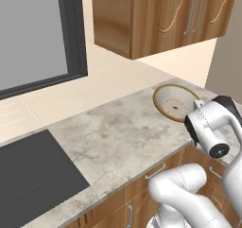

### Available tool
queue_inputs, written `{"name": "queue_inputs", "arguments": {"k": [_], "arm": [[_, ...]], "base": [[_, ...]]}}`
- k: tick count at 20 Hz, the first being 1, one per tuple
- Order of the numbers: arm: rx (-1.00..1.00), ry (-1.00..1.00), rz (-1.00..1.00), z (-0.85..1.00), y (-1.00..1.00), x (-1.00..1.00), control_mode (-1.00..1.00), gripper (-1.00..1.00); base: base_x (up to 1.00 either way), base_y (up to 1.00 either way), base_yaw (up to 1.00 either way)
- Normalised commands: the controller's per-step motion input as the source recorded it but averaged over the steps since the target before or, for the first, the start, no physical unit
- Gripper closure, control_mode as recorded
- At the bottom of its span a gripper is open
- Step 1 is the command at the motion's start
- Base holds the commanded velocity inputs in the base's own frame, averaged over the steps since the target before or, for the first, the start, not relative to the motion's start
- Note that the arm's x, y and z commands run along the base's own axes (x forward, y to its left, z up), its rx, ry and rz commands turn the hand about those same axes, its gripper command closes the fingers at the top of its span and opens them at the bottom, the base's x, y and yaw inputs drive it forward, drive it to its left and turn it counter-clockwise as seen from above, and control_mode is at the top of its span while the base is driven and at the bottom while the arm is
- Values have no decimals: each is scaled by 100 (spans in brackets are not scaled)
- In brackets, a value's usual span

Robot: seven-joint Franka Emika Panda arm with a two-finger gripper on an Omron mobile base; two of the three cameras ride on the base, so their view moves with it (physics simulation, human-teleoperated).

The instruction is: Clear the mugs and bowl far away from the sink.

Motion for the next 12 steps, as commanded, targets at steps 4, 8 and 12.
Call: {"name": "queue_inputs", "arguments": {"k": [4, 8, 12], "arm": [[0, 21, -7, 23, 0, -40, -100, 100], [0, 24, -11, 23, 0, -24, -100, 100], [-1, 19, -15, 9, 0, -2, -100, 100]], "base": [[0, 0, 0], [0, 0, 0], [0, 0, 0]]}}
